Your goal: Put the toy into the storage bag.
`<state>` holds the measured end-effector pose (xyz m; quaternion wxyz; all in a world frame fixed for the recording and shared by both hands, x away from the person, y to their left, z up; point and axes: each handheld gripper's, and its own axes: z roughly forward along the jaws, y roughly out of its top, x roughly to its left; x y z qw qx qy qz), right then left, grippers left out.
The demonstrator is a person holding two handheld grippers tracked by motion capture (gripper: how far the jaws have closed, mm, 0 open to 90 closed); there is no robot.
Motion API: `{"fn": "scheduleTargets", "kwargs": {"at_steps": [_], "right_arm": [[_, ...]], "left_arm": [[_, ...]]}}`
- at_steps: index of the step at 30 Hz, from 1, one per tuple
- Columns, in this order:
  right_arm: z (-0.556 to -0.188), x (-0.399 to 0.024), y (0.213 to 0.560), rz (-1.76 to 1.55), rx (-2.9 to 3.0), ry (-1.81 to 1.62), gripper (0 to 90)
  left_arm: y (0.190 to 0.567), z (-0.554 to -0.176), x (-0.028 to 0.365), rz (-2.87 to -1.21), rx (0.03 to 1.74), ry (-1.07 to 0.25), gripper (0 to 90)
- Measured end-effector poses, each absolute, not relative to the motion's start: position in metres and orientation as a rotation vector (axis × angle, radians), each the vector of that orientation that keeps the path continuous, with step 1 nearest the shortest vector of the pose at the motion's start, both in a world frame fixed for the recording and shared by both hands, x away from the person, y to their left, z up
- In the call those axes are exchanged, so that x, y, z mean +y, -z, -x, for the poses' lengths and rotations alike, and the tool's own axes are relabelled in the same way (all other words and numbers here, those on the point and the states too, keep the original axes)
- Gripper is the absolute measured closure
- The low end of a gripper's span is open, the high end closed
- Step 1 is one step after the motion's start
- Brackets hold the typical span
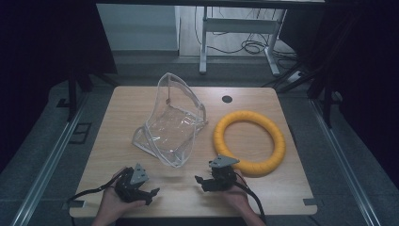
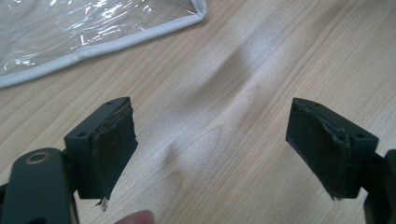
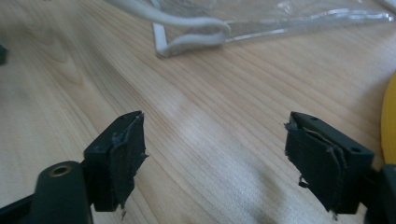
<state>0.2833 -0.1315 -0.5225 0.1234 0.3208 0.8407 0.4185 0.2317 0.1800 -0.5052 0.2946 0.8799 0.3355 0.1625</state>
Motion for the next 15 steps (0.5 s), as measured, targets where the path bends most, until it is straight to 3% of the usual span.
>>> {"fn": "scheduleTargets", "kwargs": {"at_steps": [3, 6, 15], "right_arm": [[-0.283, -0.133, 0.52, -0.92, 2.434, -1.245, 21.5], [-0.277, -0.132, 0.513, -0.944, 2.319, -1.267, 28.8], [-0.279, -0.134, 0.509, -0.887, 2.394, -1.281, 29.1]], "left_arm": [[0.505, -0.231, 0.18, -2.347, 0.891, -0.431, 15.8], [0.504, -0.231, 0.18, -2.333, 0.887, -0.425, 15.8], [0.504, -0.231, 0.18, -2.327, 0.895, -0.434, 15.8]]}}
